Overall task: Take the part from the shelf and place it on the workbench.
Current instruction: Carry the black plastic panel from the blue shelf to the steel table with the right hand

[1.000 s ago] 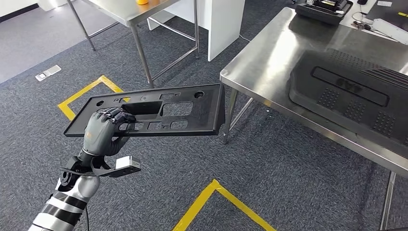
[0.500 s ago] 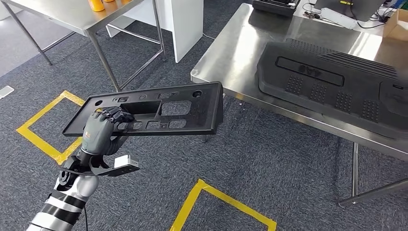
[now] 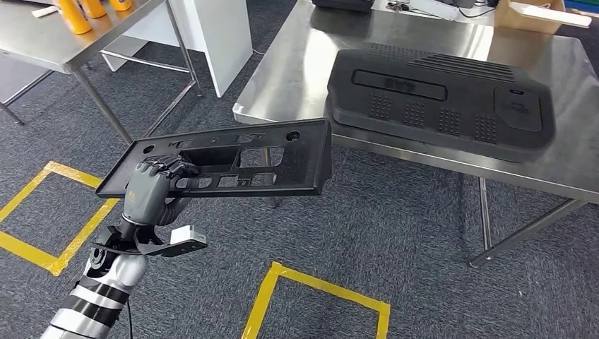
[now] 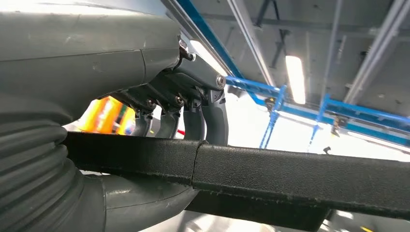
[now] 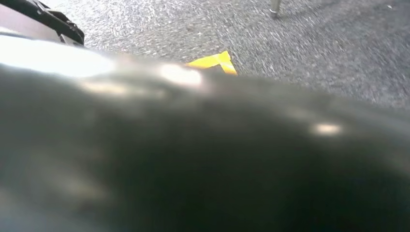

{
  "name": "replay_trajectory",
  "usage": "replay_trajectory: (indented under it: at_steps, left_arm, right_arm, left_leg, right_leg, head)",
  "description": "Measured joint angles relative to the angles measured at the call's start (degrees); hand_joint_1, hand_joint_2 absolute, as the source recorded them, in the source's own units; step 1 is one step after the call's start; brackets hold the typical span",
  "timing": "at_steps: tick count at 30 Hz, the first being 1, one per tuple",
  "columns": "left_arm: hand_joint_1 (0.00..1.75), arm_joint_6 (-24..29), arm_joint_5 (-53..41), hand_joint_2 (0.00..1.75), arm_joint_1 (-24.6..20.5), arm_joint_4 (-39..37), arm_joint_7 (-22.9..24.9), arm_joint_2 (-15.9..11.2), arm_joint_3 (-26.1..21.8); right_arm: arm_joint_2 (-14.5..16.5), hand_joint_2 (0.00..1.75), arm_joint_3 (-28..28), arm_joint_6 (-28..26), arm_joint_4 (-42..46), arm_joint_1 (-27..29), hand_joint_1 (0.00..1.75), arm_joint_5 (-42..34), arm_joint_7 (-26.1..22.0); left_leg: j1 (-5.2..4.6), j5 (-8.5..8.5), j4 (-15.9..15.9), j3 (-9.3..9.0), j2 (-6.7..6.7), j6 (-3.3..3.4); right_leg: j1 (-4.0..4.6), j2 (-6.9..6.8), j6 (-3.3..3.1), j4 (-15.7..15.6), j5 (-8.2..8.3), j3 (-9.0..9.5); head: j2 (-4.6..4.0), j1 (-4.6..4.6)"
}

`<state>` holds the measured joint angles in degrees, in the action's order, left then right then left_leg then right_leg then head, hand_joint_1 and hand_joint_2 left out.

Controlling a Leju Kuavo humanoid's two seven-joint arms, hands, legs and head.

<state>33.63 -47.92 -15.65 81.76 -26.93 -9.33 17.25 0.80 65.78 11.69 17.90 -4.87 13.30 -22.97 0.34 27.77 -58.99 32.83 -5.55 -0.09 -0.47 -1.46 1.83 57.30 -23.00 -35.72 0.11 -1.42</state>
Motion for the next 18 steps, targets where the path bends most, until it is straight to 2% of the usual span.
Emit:
replay_trajectory:
  at_steps: [1, 2, 3, 4, 5, 6, 7, 8, 10, 11, 12, 14, 15, 16, 17, 18]
  left_arm:
    - [1.75, 0.0, 0.0, 1.75, 0.0, 0.0, 0.0, 0.0, 0.0]
    - [1.75, 0.0, 0.1, 1.75, 0.0, 0.0, 0.0, 0.0, 0.0]
    - [1.75, 0.0, 0.2, 1.75, 0.0, 0.0, -0.1, 0.0, 0.0]
    - [1.75, 0.0, 0.2, 1.75, 0.1, -0.1, -0.1, 0.0, 0.0]
    - [1.75, 0.0, 0.3, 1.75, 0.2, -0.1, -0.1, -0.1, 0.0]
    - [1.75, 0.0, 0.4, 1.75, 0.3, -0.1, -0.1, -0.1, 0.0]
    - [1.75, 0.0, 0.4, 1.75, 0.4, -0.1, -0.2, -0.1, 0.0]
    - [1.75, 0.0, 0.4, 1.75, 0.4, -0.1, -0.2, -0.1, 0.0]
    - [1.75, 0.0, 0.4, 1.75, 0.4, -0.2, -0.2, -0.1, 0.0]
    - [1.75, 0.0, 0.4, 1.75, 0.3, -0.2, -0.2, -0.1, 0.0]
    - [1.75, 0.0, 0.4, 1.75, 0.3, -0.2, -0.2, -0.1, 0.0]
    - [1.75, -0.1, 0.4, 1.75, 0.3, -0.2, -0.3, 0.0, 0.0]
    - [1.75, -0.1, 0.4, 1.75, 0.2, -0.2, -0.3, 0.1, 0.0]
    - [1.75, -0.1, 0.4, 1.75, 0.1, -0.2, -0.3, 0.1, 0.0]
    - [1.75, -0.1, 0.4, 1.75, 0.1, -0.2, -0.3, 0.1, 0.0]
    - [1.75, -0.1, 0.4, 1.75, 0.0, -0.2, -0.3, 0.1, 0.0]
  right_arm:
    - [0.0, 0.00, 0.0, 0.0, 0.0, 0.0, 0.00, 0.0, 0.0]
    - [0.0, 0.00, 0.0, 0.0, 0.0, 0.0, 0.00, 0.0, 0.0]
    - [0.0, 0.00, 0.0, -0.1, 0.0, 0.0, 0.00, 0.0, 0.0]
    - [0.0, 0.00, 0.0, -0.1, 0.0, 0.0, 0.00, 0.0, 0.0]
    - [0.0, 0.00, 0.0, -0.1, 0.0, 0.0, 0.00, 0.0, 0.0]
    - [0.0, 0.00, 0.0, -0.1, 0.0, 0.0, 0.00, 0.0, 0.0]
    - [0.1, 0.00, 0.0, -0.1, 0.0, 0.0, 0.00, 0.0, 0.0]
    - [0.1, 0.00, 0.0, -0.1, 0.0, 0.1, 0.00, 0.0, 0.0]
    - [0.1, 0.00, 0.0, -0.1, 0.0, 0.0, 0.00, 0.0, 0.0]
    - [0.1, 0.00, 0.0, -0.1, 0.0, 0.0, 0.00, 0.0, 0.0]
    - [0.1, 0.00, 0.0, -0.1, 0.0, 0.0, 0.00, 0.0, 0.0]
    - [0.1, 0.00, 0.0, -0.2, 0.0, 0.3, 0.00, 0.0, 0.0]
    - [0.1, 0.00, 0.0, -0.5, 0.0, 0.5, 0.00, 0.1, 0.1]
    - [0.1, 0.00, 0.0, -0.9, 0.0, 0.6, 0.00, 0.2, 0.3]
    - [0.1, 0.00, 0.0, -1.6, 0.0, 0.7, 0.00, 0.4, 0.7]
    - [0.2, 0.00, 0.0, -2.5, -0.1, 0.7, 0.00, 0.7, 1.2]
  left_leg:
    - [0.17, 1.03, -1.5, 0.54, 1.05, -0.24]
    - [0.32, 2.64, -4.3, 1.73, 2.54, -0.47]
    - [0.41, 4.54, -8.1, 3.43, 4.11, -0.63]
    - [0.45, 6.23, -12.1, 5.41, 5.05, -0.74]
    - [0.46, 7.11, -15.1, 7.05, 5.46, -0.82]
    - [0.47, 6.83, -16.1, 7.82, 5.59, -0.82]
    - [0.53, 5.39, -14.8, 7.45, 5.68, -0.79]
    - [0.66, 3.15, -11.4, 6.05, 6.04, -0.74]
    - [1.12, -0.17, -3.9, 2.61, 8.23, -0.73]
    - [1.26, -0.78, -1.6, 1.47, 9.18, -0.70]
    - [1.22, -0.73, -0.8, 1.02, 9.74, -0.59]
    - [1.01, -0.98, -0.5, 0.84, 8.84, 0.04]
    - [0.97, -1.20, -0.2, 0.79, 8.24, 0.45]
    - [0.99, -1.39, 0.0, 0.68, 7.59, 0.90]
    - [1.00, -1.52, 0.2, 0.59, 6.97, 1.26]
    - [0.86, -1.53, 0.2, 0.59, 6.42, 1.49]
  right_leg:
    - [-0.27, 0.60, -0.45, -0.1, 0.06, 0.19]
    - [-0.55, 1.20, -0.81, -0.2, 0.09, 0.40]
    - [-0.54, 1.81, -1.06, -0.2, 0.05, 0.50]
    - [-0.53, 2.45, -1.26, -0.2, 0.04, 0.55]
    - [-0.51, 3.19, -1.29, -0.1, 0.02, 0.58]
    - [-0.50, 3.96, -1.29, -0.1, 0.01, 0.61]
    - [-0.52, 4.75, -1.27, -0.1, 0.00, 0.68]
    - [-0.57, 5.55, -1.25, 0.0, -0.01, 0.76]
    - [-0.51, 6.95, -0.95, 0.3, -0.11, 0.68]
    - [-0.44, 7.55, -0.67, 0.4, -0.08, 0.42]
    - [-0.45, 8.11, -0.29, 0.4, 0.03, 0.09]
    - [-0.57, 9.10, 0.56, 0.2, 0.42, -0.47]
    - [-0.56, 8.50, 0.87, 0.4, 0.35, -0.83]
    - [-0.45, 7.15, 1.04, 1.5, -0.16, -1.51]
    - [-0.33, 5.37, 1.03, 3.8, -1.22, -2.77]
    - [-0.33, 3.51, 0.93, 7.4, -2.73, -4.66]
  head:
    - [0.00, -0.11]
    - [0.00, -0.25]
    - [0.00, -0.37]
    - [0.00, -0.45]
    - [-0.01, -0.46]
    - [-0.01, -0.46]
    - [-0.01, -0.46]
    - [-0.01, -0.46]
    - [-0.01, -0.43]
    - [-0.01, -0.41]
    - [-0.01, -0.40]
    - [0.00, -0.40]
    - [0.00, -0.38]
    - [0.00, -0.25]
    - [0.00, -0.14]
    - [0.00, -0.02]
